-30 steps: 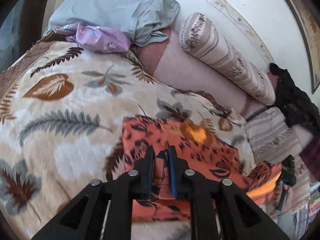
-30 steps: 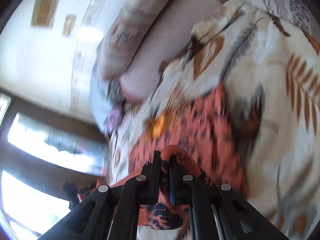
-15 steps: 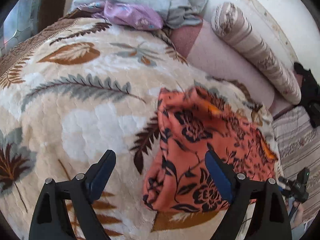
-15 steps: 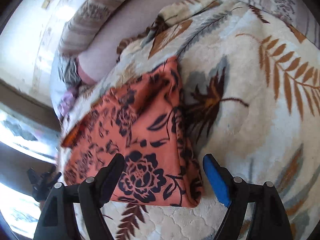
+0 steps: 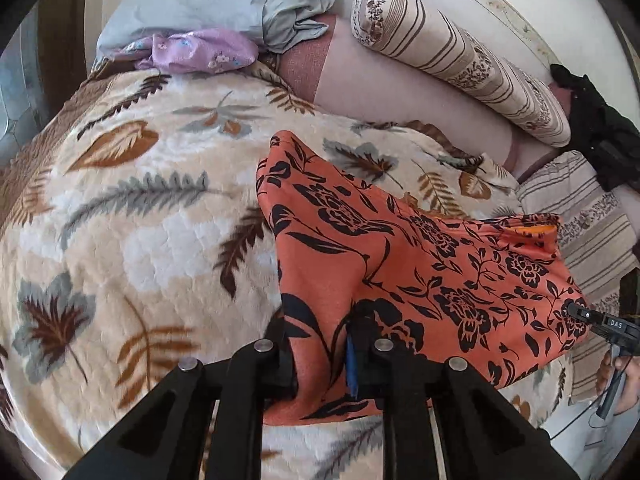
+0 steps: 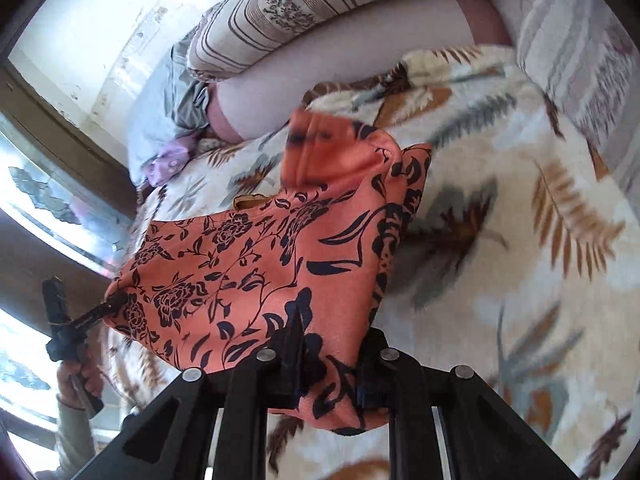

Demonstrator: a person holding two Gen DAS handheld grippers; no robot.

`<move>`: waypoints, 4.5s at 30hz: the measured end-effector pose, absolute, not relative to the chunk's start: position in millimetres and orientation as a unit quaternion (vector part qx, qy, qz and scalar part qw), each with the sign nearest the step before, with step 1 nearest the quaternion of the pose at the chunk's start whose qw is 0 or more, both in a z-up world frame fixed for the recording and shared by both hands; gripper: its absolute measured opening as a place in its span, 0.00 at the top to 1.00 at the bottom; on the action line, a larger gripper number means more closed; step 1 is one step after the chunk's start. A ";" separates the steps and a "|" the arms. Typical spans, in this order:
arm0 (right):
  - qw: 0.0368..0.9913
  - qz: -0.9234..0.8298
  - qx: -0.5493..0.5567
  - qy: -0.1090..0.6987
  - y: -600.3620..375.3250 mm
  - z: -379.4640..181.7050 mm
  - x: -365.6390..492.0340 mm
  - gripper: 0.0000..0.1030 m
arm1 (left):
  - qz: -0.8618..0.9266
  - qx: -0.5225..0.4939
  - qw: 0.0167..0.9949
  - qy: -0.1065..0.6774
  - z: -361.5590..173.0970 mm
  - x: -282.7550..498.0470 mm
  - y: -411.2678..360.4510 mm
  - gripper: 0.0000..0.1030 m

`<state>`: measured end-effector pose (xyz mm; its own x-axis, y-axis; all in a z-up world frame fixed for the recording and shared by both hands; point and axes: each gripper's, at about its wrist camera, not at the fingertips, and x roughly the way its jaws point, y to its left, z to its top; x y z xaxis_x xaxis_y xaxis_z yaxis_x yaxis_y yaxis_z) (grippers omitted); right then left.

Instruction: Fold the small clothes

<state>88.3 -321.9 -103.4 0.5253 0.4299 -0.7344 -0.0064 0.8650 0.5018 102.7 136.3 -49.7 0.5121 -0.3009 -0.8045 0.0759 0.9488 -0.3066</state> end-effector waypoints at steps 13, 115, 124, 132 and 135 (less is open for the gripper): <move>0.837 0.057 0.293 0.460 -366.7 -159.2 -4.5 0.15 | -0.044 -0.074 0.889 0.449 -83.3 40.8 166.5 0.46; 0.800 0.111 0.336 0.484 -258.6 -180.9 27.7 0.13 | -0.037 -0.193 0.831 0.521 -131.0 12.8 170.3 0.69; 0.807 0.127 0.347 0.461 -263.1 -183.5 24.7 0.13 | -0.052 -0.171 0.856 0.485 -121.6 140.4 162.4 0.19; 0.796 0.151 0.388 0.440 -286.2 -192.0 7.0 0.13 | -0.002 -0.198 0.833 0.517 -158.3 213.3 183.6 0.66; 0.781 0.135 0.423 0.439 -296.3 -191.8 -0.1 0.13 | 0.030 -0.180 0.852 0.490 -135.6 190.0 183.5 0.63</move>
<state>-0.1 -296.3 -191.8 0.5774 0.5830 -0.5716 0.1612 0.6049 0.7798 190.0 183.5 -135.6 0.5185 -0.1261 -0.8457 -0.2273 0.9332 -0.2785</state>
